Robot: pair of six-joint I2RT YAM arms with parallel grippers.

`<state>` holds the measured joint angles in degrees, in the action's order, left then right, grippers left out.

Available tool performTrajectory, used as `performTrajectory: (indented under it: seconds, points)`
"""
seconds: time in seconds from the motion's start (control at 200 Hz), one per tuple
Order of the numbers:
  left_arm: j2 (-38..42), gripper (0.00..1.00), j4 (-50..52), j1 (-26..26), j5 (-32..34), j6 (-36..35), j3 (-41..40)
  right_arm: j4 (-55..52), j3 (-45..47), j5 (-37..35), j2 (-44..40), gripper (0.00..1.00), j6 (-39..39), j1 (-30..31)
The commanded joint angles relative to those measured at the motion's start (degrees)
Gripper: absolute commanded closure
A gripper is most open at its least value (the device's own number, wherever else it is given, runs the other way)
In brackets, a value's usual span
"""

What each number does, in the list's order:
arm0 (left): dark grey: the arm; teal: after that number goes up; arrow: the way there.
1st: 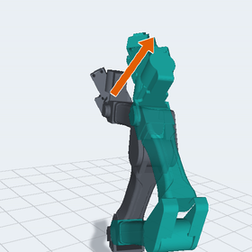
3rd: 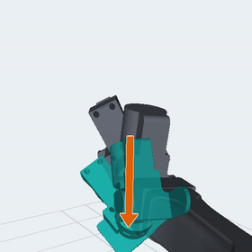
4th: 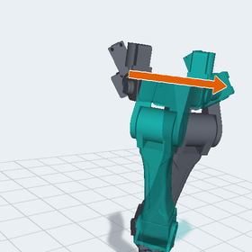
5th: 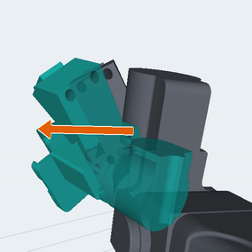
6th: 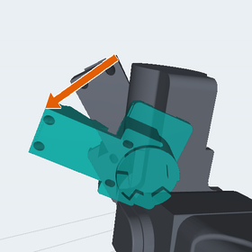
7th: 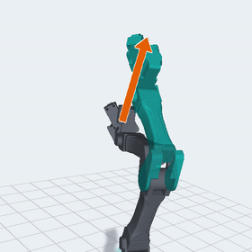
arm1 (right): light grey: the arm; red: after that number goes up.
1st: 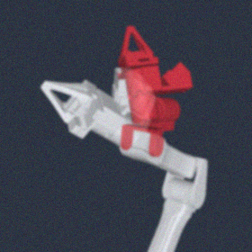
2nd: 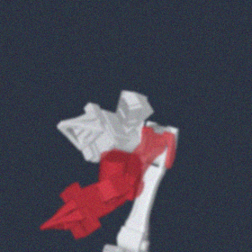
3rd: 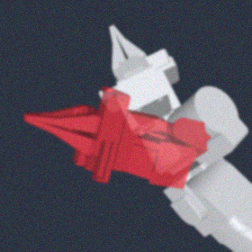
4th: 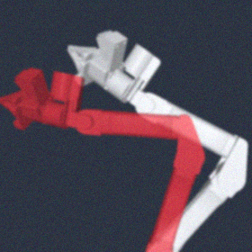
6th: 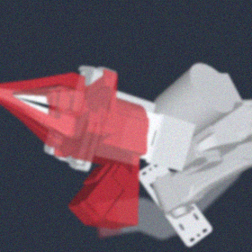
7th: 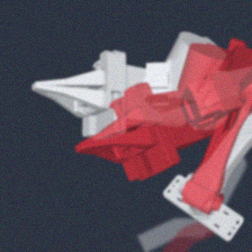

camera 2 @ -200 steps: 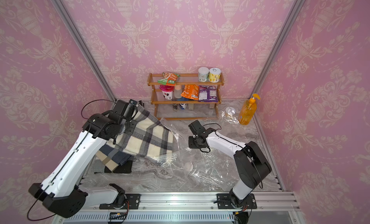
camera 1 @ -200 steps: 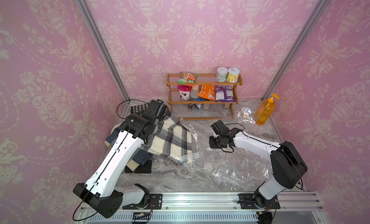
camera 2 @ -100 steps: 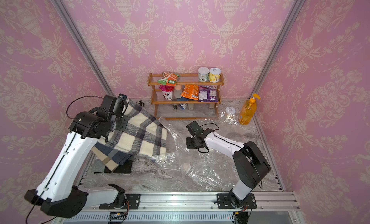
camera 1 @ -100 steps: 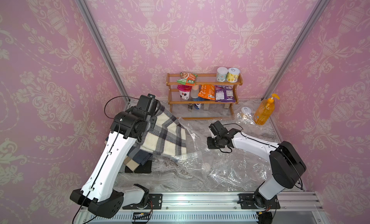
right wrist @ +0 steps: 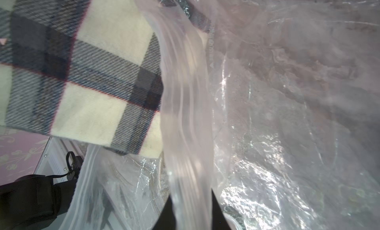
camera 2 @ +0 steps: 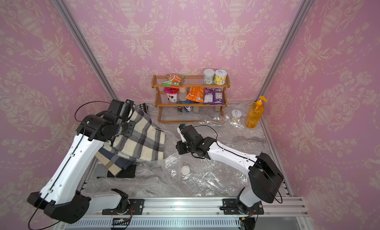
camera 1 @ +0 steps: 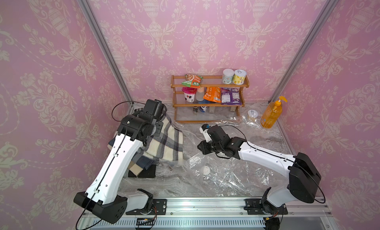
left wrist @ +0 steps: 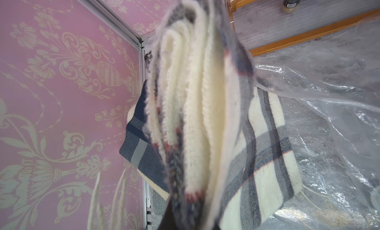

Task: Take the scarf out of the vacuum bag
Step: Place the scarf at the center of the board.

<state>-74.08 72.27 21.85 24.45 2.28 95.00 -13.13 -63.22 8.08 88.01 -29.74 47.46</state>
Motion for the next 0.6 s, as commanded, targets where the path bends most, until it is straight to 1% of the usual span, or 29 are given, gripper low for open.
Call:
performTrajectory:
  seconds: [0.0,0.02,0.04,0.12,0.135,0.145,0.15,0.16,0.22,0.26,0.35,0.44,0.48,0.485,0.505,0.535,0.595]
  points:
    - [0.11,1.00,-3.49,-0.57,-2.24,2.17,-0.89,3.29,-3.57,2.78,2.35,0.81,1.54,1.56]
    - [0.16,1.00,-3.58,-0.52,-2.27,2.20,-0.95,3.20,-5.81,3.04,2.92,0.79,1.57,1.73]
    - [0.14,1.00,-3.66,-0.57,-2.30,2.20,-1.12,3.27,-6.32,3.23,3.48,0.75,1.60,1.92]
    - [0.14,1.00,-3.80,-0.57,-2.38,2.15,-1.24,3.43,-7.18,3.54,4.45,0.37,1.74,2.52]
    - [0.09,1.00,-3.80,-0.58,-2.39,2.12,-1.22,3.56,-7.07,3.53,4.34,0.22,1.79,2.61]
    - [0.08,1.00,-3.85,-0.58,-2.28,2.11,-1.29,3.73,-6.98,3.46,4.23,0.10,1.79,2.63]
    - [0.12,1.00,-3.83,-0.53,-2.29,2.11,-1.30,3.81,-6.86,3.45,4.17,0.05,1.83,2.63]
    - [0.11,1.00,-3.81,-0.54,-2.25,2.11,-1.35,4.05,-6.66,3.44,3.99,0.01,1.91,2.63]
    - [0.12,1.00,-3.97,-0.54,-2.30,2.02,-1.66,6.31,-4.67,1.85,1.76,0.00,1.62,2.64]
    - [0.21,1.00,-4.15,-0.53,-2.28,2.06,-1.91,7.59,-0.94,-0.76,-0.53,0.00,1.61,2.64]
    - [0.23,1.00,-4.65,-0.57,-2.63,2.02,-2.70,7.28,3.93,-11.50,-6.77,0.00,1.61,2.64]
    - [0.54,1.00,-5.54,-0.57,-3.31,2.15,-3.71,7.75,10.04,-21.75,-13.95,0.00,-0.50,2.31]
    - [0.60,1.00,-6.08,-0.57,-3.50,2.20,-4.36,4.50,11.18,-26.64,-15.91,0.00,-3.27,1.84]
    - [0.60,1.00,-6.17,-0.57,-3.52,2.20,-4.46,3.06,11.25,-28.16,-16.28,0.00,-3.85,1.56]
    - [0.69,1.00,-6.43,-0.57,-3.73,2.20,-4.67,-0.15,11.21,-30.59,-16.80,0.00,-7.36,0.86]
    - [0.79,1.00,-6.96,-0.58,-3.94,2.23,-5.17,-5.04,10.83,-32.28,-16.92,0.00,-10.86,-0.76]
    - [0.80,1.00,-7.97,-0.55,-4.66,2.29,-6.09,-13.96,9.69,-33.39,-16.27,0.00,-16.74,-3.74]
